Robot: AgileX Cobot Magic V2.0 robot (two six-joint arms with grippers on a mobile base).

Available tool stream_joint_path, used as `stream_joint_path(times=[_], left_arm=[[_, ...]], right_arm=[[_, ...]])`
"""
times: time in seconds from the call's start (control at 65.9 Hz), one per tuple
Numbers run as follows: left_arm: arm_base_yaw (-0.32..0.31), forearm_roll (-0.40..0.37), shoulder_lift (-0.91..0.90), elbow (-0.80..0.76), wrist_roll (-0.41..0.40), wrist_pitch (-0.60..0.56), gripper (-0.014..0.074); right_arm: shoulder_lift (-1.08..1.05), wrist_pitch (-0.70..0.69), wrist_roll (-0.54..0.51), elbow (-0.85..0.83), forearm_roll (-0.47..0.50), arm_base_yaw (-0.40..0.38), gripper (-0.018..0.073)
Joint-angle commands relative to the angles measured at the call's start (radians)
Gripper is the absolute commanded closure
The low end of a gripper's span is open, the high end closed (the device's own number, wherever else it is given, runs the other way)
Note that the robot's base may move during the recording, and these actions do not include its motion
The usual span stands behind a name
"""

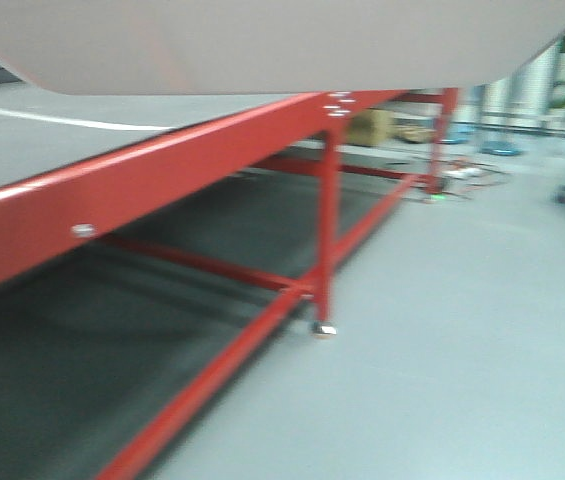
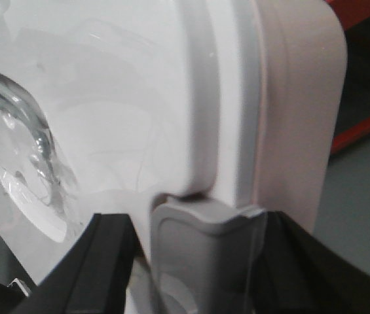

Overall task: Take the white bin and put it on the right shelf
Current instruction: 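Carry the bin with both grippers, driving past the red table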

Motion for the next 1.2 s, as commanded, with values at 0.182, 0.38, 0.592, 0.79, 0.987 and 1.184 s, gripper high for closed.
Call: stream_joint_path(times=[0.182,0.38,0.592,0.79,0.987,1.184], left_arm=[[-0.020,-0.191,-0.016,-0.041,0.007,0.158,0.0390],[-0.020,-0.191,-0.015,-0.041,0.007,0.158,0.0390],[-0.020,-0.192,-0.015,-0.041,0.007,0.158,0.0390],[-0.020,-0.192,-0.015,-0.041,0.007,0.158,0.0390],[-0.020,-0.192,-0.015,-0.041,0.007,0.158,0.0390],[-0.020,-0.192,-0.015,-0.041,0.007,0.158,0.0390]], right_arm=[[-0.010,0.089,-0.012,-0.035,0.196,0.009,0.0252],[-0.010,0.089,-0.012,-0.035,0.196,0.009,0.0252],[-0.010,0.089,-0.012,-0.035,0.196,0.009,0.0252],[-0.010,0.089,-0.012,-0.035,0.196,0.009,0.0252],[-0.010,0.089,-0.012,-0.035,0.196,0.009,0.0252],[-0.010,0.089,-0.012,-0.035,0.196,0.009,0.0252]])
